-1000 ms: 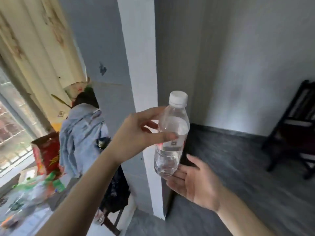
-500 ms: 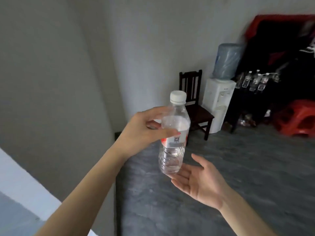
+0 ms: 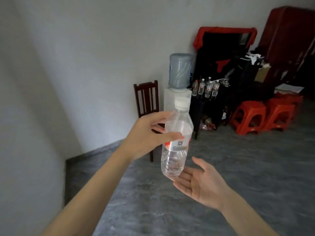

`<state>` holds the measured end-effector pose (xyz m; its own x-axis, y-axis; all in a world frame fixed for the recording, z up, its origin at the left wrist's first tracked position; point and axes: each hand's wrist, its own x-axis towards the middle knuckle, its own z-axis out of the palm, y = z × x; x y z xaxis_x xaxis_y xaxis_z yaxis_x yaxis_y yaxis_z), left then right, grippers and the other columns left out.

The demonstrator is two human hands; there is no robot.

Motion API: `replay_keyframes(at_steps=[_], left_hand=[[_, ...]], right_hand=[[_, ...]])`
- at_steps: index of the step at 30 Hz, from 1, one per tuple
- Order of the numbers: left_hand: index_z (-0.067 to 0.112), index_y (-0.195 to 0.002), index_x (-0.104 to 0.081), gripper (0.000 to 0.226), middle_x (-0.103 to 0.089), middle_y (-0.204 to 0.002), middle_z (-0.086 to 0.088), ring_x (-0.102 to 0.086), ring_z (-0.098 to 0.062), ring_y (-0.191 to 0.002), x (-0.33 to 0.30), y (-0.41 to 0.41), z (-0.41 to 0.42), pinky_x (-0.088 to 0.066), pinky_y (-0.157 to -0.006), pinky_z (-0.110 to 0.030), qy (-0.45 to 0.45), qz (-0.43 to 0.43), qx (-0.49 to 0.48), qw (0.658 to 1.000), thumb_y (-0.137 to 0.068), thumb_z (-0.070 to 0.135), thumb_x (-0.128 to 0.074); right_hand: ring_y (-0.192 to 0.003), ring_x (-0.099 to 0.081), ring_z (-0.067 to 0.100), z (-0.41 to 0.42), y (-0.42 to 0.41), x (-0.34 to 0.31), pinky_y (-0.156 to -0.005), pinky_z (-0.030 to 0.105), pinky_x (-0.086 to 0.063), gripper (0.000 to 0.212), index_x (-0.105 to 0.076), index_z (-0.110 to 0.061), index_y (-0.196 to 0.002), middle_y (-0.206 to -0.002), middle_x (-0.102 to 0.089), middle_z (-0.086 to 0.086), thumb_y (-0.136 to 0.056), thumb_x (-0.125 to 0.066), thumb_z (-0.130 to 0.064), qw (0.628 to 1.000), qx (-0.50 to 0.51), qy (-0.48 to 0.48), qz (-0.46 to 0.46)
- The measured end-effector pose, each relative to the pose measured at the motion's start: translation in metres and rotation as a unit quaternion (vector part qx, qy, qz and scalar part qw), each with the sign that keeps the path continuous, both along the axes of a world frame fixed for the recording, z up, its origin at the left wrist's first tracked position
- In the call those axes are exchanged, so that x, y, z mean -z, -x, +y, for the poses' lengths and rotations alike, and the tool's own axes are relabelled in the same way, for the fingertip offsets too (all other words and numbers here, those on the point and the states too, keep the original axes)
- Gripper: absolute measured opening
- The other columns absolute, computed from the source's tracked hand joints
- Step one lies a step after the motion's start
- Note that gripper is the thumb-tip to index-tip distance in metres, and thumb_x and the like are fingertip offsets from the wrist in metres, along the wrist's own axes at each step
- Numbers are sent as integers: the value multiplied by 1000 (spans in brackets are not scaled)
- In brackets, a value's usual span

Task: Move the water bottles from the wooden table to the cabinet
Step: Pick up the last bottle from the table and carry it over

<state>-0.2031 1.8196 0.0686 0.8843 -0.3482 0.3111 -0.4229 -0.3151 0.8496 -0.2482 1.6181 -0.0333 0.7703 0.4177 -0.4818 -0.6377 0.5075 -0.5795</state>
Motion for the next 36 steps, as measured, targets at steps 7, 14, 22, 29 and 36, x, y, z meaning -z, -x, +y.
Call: replay_keyframes(at_steps=[7, 14, 22, 29, 36], left_hand=[[40, -126, -65, 59, -73, -119, 17, -72, -5, -96, 12, -101, -51, -56, -90, -22, -34, 24, 16, 999, -72, 39, -88], [46, -124, -63, 58, -71, -120, 20, -71, -3, -94, 28, -218, -90, -58, -95, -31, -55, 9, 37, 998, -72, 43, -87], [56, -120, -61, 62, -71, -119, 20, -71, -4, -95, 32, -381, -137, -59, -93, -37, -39, 19, 64, 997, -63, 61, -86], [55, -124, -59, 64, -68, -126, 20, -70, -1, -94, 31, -486, -195, -57, -87, -26, -56, 3, 109, 993, -65, 62, -82], [48, -121, -61, 64, -66, -117, 27, -69, 3, -92, 43, -577, -246, -52, -77, -11, -68, 19, 120, 990, -61, 62, -79]], right_hand=[[-127, -58, 34, -50, -82, 13, -111, 41, -40, 58, -56, 6, -132, -129, -64, 24, -99, -40, -39, 999, 36, -21, 23], [-123, -61, 33, -79, -196, 34, -99, 41, -52, 55, -56, 5, -131, -128, -65, 22, -97, -41, -35, 997, 70, -14, 43], [-109, -65, 34, -123, -348, 33, -95, 41, -51, 52, -57, 9, -128, -127, -64, 26, -89, -41, -21, 992, 110, 0, 64], [-108, -65, 33, -168, -443, 36, -95, 39, -49, 48, -60, 8, -122, -118, -69, 25, -94, -35, -22, 981, 178, -14, 75], [-95, -70, 30, -219, -527, 56, -85, 38, -52, 48, -60, 5, -125, -114, -72, 21, -97, -36, -25, 977, 192, -12, 88]])
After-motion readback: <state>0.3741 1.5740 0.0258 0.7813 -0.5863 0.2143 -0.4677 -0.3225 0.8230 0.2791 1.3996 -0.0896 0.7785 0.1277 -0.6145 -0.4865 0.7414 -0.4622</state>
